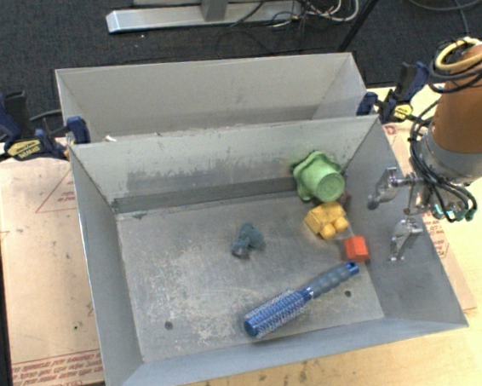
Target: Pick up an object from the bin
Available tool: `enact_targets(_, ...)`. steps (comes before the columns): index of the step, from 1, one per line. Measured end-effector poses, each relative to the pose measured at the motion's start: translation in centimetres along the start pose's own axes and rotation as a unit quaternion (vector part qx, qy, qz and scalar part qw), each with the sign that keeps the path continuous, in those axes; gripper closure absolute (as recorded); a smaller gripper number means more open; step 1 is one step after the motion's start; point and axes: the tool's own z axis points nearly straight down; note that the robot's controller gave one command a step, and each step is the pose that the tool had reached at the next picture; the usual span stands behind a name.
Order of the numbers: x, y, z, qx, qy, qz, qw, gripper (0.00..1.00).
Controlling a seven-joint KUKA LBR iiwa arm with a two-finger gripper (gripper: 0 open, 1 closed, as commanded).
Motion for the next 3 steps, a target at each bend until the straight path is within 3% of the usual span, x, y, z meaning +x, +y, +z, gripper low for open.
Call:
enact_targets(1,-0.3,5.5,12.7,0.002,-0.0066,-0.016,0.9998,0.00)
enact_targets(2,-0.4,5.4,12.3,0.002,-0.0092,-0.016,0.9998,1.00)
enact_targets(3,2.5,3.0,-5.3,0.002,-0.0076,-0.075,0.9971,1.00)
